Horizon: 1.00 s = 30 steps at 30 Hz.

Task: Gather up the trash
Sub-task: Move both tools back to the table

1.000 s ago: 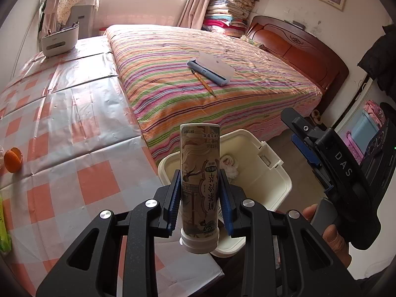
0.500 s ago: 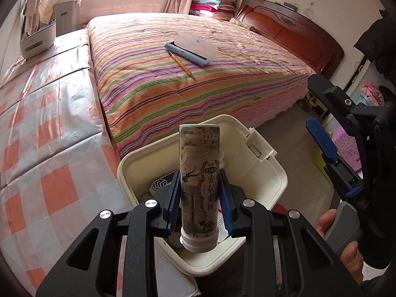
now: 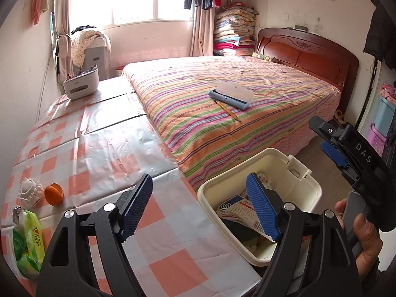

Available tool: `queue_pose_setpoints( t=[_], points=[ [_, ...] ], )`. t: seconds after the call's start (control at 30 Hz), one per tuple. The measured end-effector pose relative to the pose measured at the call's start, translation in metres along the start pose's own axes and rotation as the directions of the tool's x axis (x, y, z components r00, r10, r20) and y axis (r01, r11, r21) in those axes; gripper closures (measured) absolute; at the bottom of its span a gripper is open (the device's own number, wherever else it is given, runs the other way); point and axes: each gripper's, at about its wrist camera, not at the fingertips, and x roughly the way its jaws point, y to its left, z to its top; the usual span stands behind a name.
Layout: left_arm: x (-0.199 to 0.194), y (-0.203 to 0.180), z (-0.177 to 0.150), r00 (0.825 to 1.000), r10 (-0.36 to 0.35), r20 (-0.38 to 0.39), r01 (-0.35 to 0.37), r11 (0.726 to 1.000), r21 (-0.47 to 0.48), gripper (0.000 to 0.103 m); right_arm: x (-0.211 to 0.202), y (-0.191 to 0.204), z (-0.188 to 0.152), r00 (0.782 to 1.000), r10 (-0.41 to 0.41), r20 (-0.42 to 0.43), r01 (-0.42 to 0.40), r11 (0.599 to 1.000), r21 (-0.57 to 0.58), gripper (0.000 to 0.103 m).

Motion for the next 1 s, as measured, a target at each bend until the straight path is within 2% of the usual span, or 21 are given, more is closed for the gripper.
queue_pose_setpoints(
  t=[0.07,0.17,0.4,0.57,0.73,0.93,1.0],
  points=[
    [-0.012,0.023,-0.003,0.995,0.087,0.039,-0.087,0.996,-0.006,0.018,0.002,0.008,-0.004,1.000,-0.001,-0.008,0.001,1.000,-0.027,0.027],
    [-0.025,0.060,-0.005,0.983,0.172,0.058,-0.169,0.984,-0.050,0.017,0.008,0.021,-0.012,0.999,-0.006,-0.032,0.003,0.997,-0.073,0.027],
    [-0.053,0.142,-0.019,0.971,0.239,0.023,-0.231,0.955,-0.186,0.017,0.020,0.048,-0.029,0.996,-0.012,-0.083,-0.001,0.988,-0.157,0.027],
    [-0.074,0.192,-0.043,0.971,0.238,-0.026,-0.236,0.932,-0.273,0.017,0.024,0.056,-0.036,0.994,-0.007,-0.109,-0.012,0.985,-0.171,0.027],
    [-0.080,0.226,-0.071,0.966,0.227,-0.122,-0.253,0.924,-0.286,0.017,0.030,0.057,-0.041,0.989,0.004,-0.148,-0.027,0.988,-0.150,0.027],
    [-0.071,0.252,-0.094,0.940,0.255,-0.227,-0.317,0.898,-0.304,0.017,0.038,0.060,-0.046,0.981,0.025,-0.194,-0.054,0.988,-0.144,0.027],
    [-0.065,0.254,-0.094,0.934,0.252,-0.253,-0.322,0.901,-0.292,0.017,0.039,0.062,-0.048,0.978,0.031,-0.205,-0.062,0.988,-0.144,0.027]
  ],
)
